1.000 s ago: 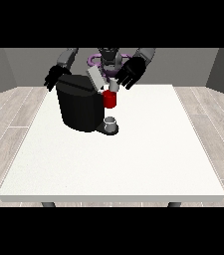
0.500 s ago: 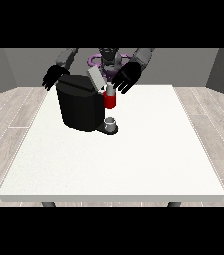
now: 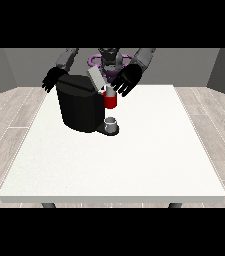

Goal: Insert the coffee pod into the coffee machine and close the lid

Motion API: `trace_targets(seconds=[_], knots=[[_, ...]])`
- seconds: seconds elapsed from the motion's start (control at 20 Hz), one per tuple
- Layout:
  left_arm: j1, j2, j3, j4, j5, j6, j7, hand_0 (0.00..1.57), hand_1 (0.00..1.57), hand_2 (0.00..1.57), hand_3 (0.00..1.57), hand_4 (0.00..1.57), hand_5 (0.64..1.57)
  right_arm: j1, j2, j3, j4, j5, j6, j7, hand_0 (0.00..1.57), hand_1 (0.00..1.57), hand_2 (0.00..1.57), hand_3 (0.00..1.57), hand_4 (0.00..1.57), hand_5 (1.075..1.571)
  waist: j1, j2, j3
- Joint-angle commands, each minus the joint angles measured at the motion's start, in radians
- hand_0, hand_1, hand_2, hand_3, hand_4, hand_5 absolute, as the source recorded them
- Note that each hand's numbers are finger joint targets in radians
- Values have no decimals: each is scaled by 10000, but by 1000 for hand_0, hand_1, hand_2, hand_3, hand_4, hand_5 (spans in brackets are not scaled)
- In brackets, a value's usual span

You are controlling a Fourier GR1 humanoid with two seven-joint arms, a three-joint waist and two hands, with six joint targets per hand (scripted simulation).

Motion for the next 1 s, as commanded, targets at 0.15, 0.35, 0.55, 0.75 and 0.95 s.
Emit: trace_targets(seconds=[0.15,0.35,0.55,0.75,0.95], knots=[[487,30,34,285,-187,369,-292,1185,1185,1250,1184,491,1571,256,-84,131,-385,-95,244,242,0,0,0,0,448,1571,-143,38,-4],[242,-135,35,275,-148,120,-46,1249,1249,1282,1181,480,1571,249,45,-35,-186,-68,-33,-55,0,0,0,0,433,1571,-120,8,0],[-148,210,330,553,-122,264,48,1220,1220,1252,1152,467,1571,-271,162,312,-632,30,-15,271,0,0,0,0,446,1571,-472,602,-4],[305,-246,40,319,-170,20,-86,1161,1161,1195,1058,457,1571,-193,-405,-455,-131,-417,219,592,0,0,0,0,418,1571,15,21,-1],[-76,202,68,425,-315,-198,-39,1118,1118,1158,990,442,1571,301,341,382,-320,303,-382,317,0,0,0,0,380,1571,-114,-20,-3]])
